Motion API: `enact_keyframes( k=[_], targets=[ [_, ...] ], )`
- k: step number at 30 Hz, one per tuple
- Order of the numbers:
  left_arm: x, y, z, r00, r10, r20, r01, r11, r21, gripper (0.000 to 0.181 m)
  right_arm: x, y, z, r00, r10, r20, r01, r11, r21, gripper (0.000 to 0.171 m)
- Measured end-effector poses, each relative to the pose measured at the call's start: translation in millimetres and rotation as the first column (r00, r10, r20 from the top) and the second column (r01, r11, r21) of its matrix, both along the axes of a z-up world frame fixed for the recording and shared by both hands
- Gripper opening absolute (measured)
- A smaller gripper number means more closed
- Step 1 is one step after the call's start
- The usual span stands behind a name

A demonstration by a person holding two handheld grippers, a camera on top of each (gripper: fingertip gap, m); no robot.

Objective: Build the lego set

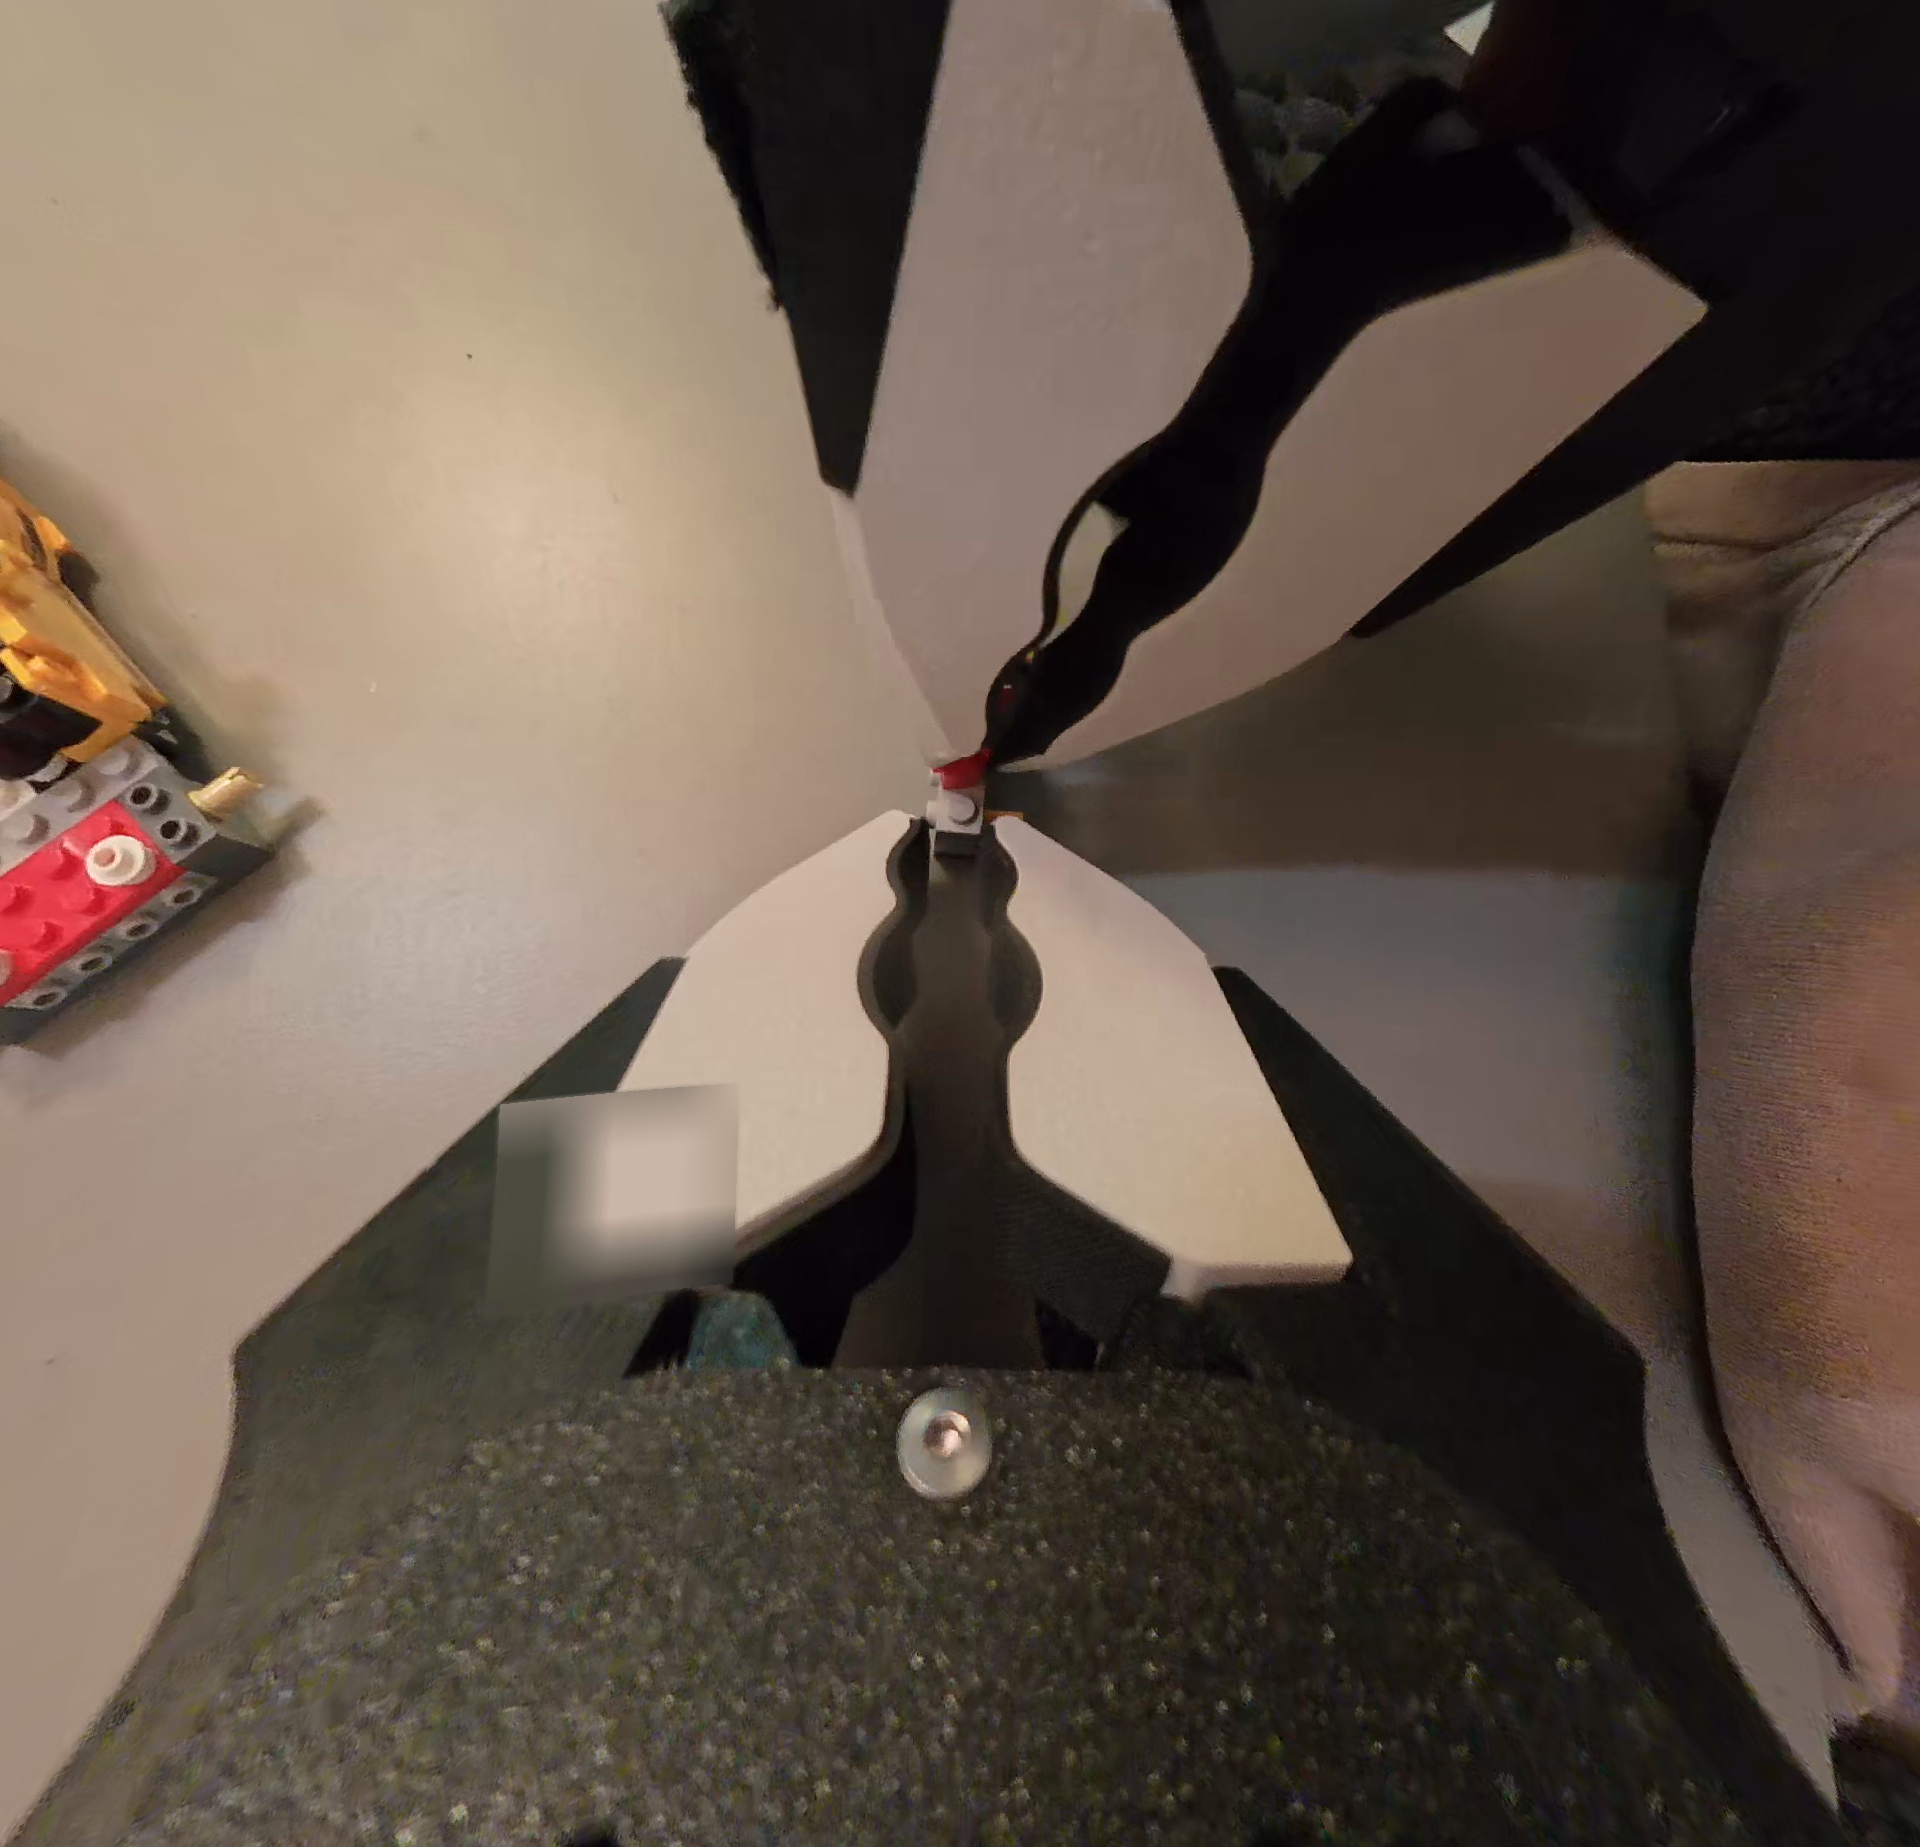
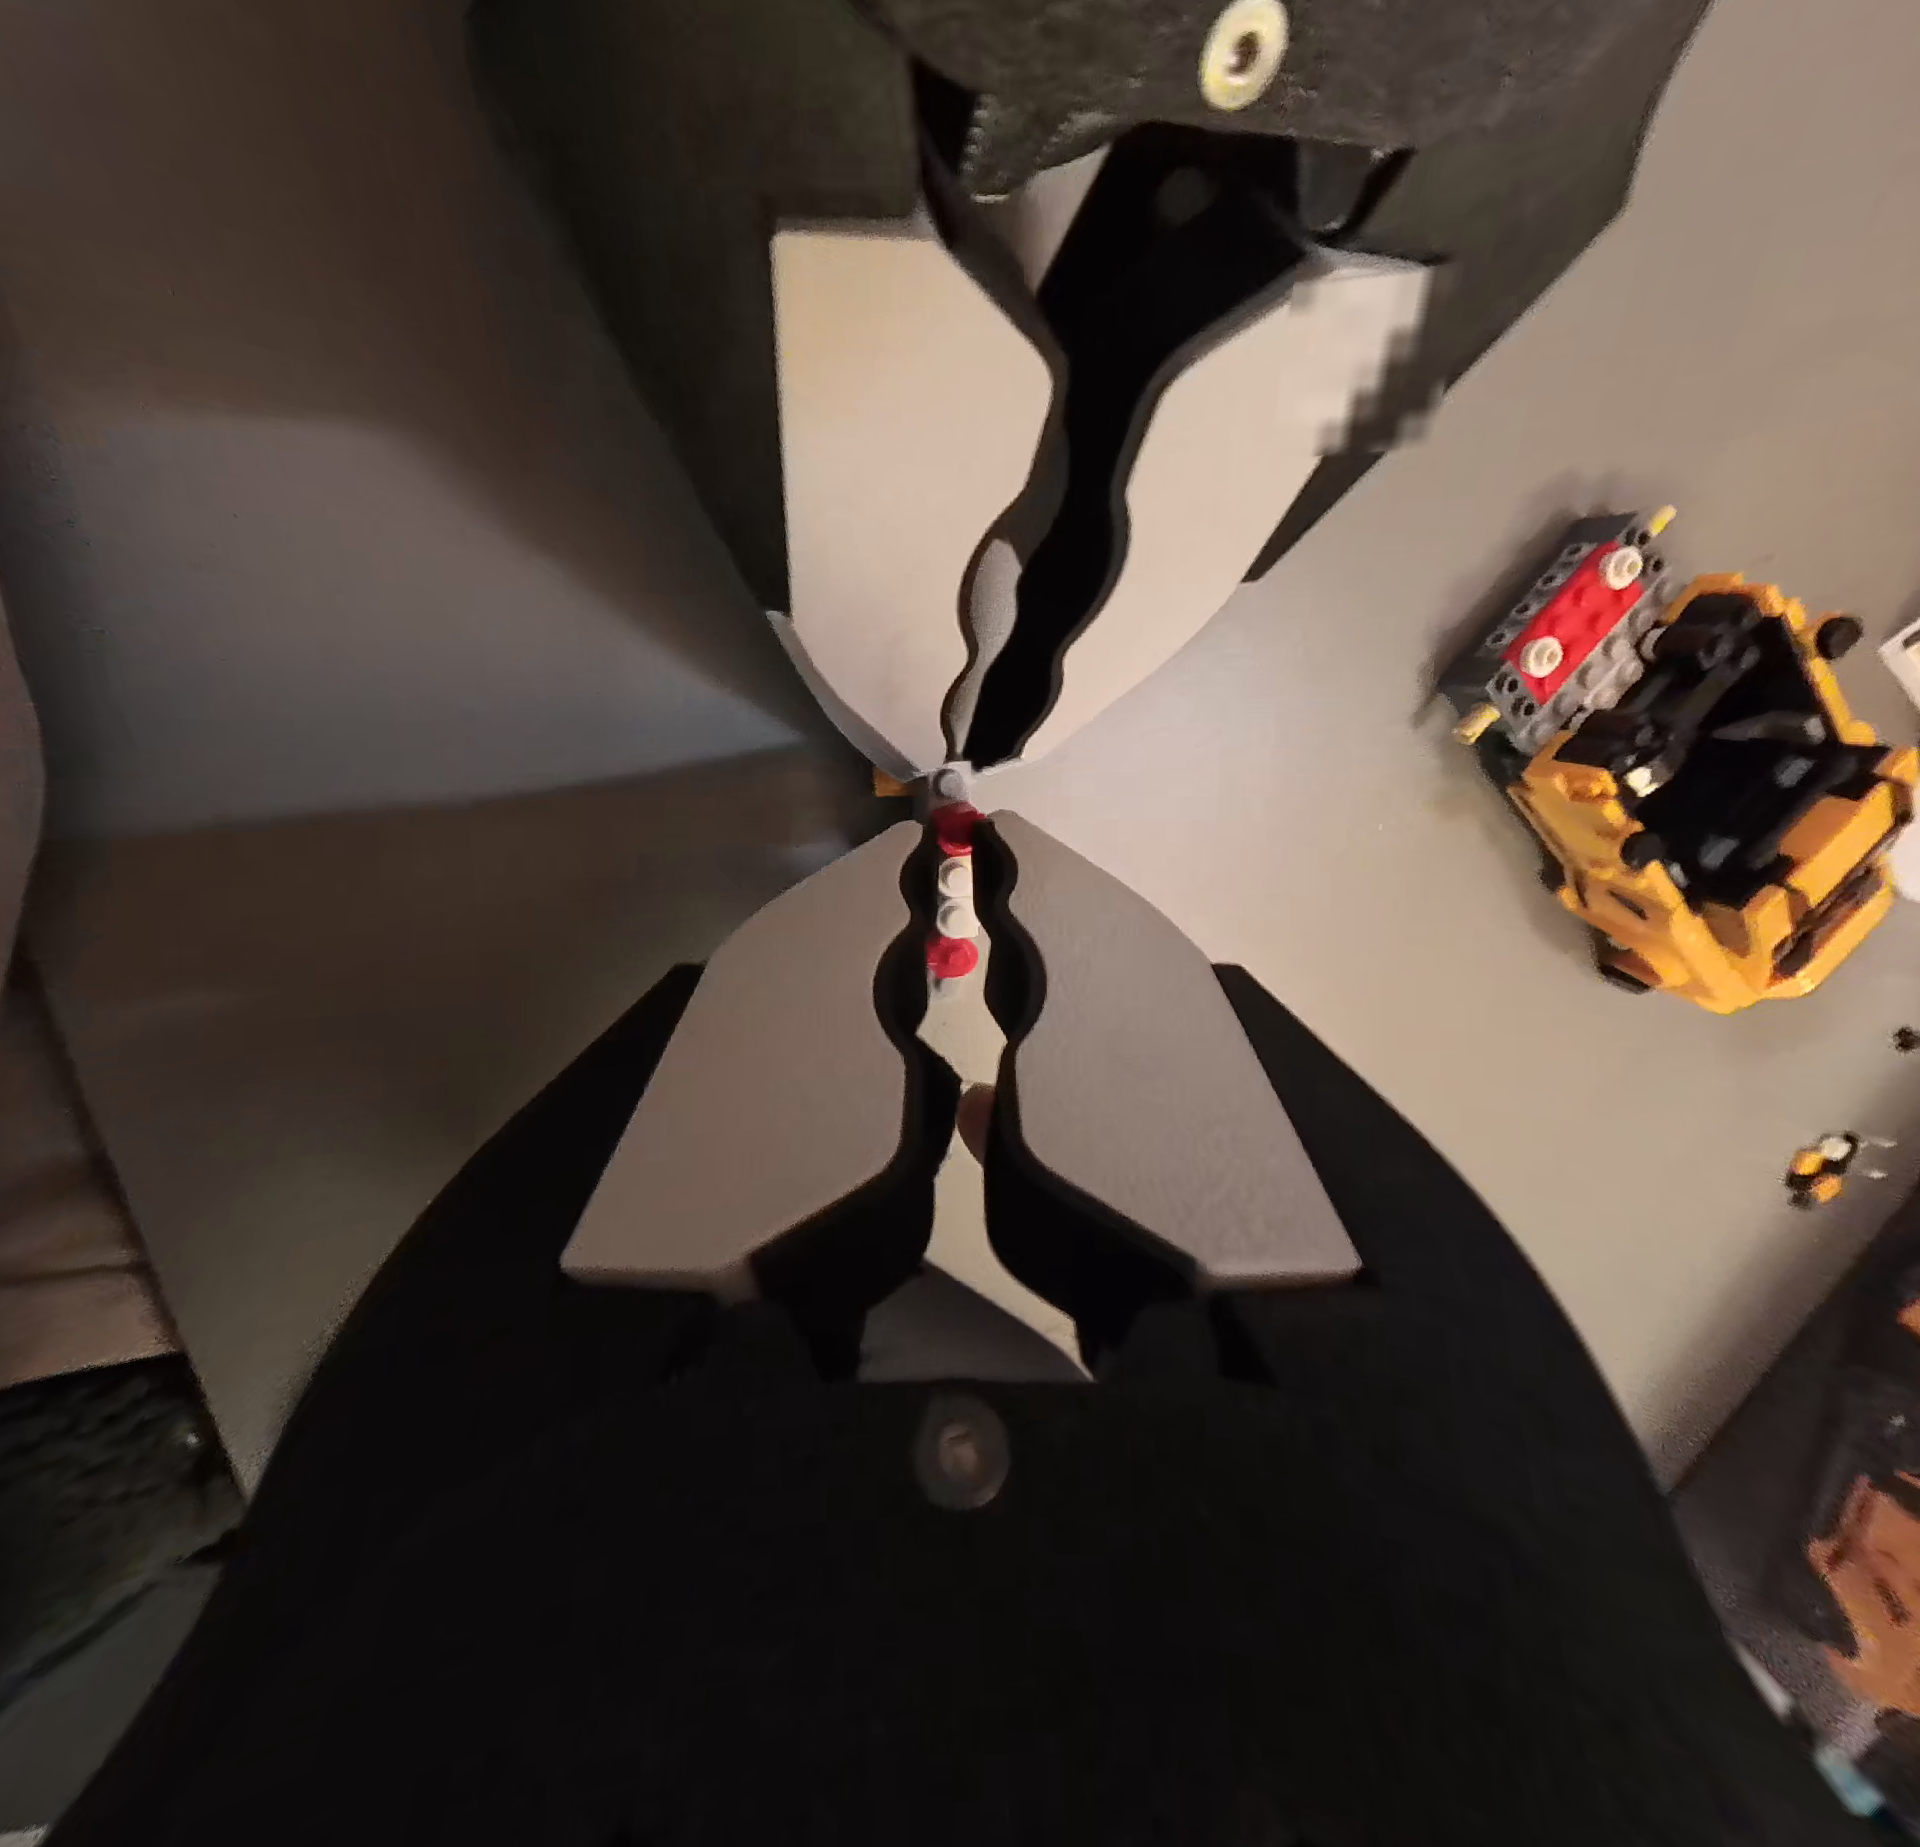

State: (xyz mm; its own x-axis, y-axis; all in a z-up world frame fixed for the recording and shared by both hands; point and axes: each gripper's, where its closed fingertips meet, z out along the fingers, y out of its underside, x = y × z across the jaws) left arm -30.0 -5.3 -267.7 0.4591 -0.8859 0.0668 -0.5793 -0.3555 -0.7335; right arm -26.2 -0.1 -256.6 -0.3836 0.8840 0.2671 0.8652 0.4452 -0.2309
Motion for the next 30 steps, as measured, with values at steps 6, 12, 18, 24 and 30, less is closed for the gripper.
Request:
enact_keyframes(
  k=[6, 12, 18, 24, 30],
  targets=[
    [-1, 0, 0, 1.000, -0.002, -0.001, 0.002, 1.000, 0.009, 0.009, 0, -5, 1, 0.997, -0.035, -0.061, 0.029, 0.994, -0.105, 0.017],
    [0, 0, 0, 1.000, -0.014, 0.005, 0.014, 1.000, 0.022, 0.009, -4, -3, 6, 0.992, 0.087, -0.096, -0.105, 0.974, -0.201, 0.031],
    [-1, 2, 0, 1.000, -0.007, 0.012, 0.006, 1.000, 0.025, 0.009, -4, 1, -4, 0.991, 0.108, -0.078, -0.124, 0.961, -0.247, 0.009],
    [0, 3, 0, 1.000, 0.014, 0.005, -0.014, 0.999, 0.036, 0.009, -3, 2, -4, 0.992, -0.083, -0.094, 0.059, 0.971, -0.231, 0.009],
    [-1, 3, 0, 1.000, 0.021, -0.012, -0.020, 0.998, 0.054, 0.009, -3, 2, -5, 0.964, -0.257, -0.072, 0.226, 0.929, -0.294, 0.008]
  ],
)
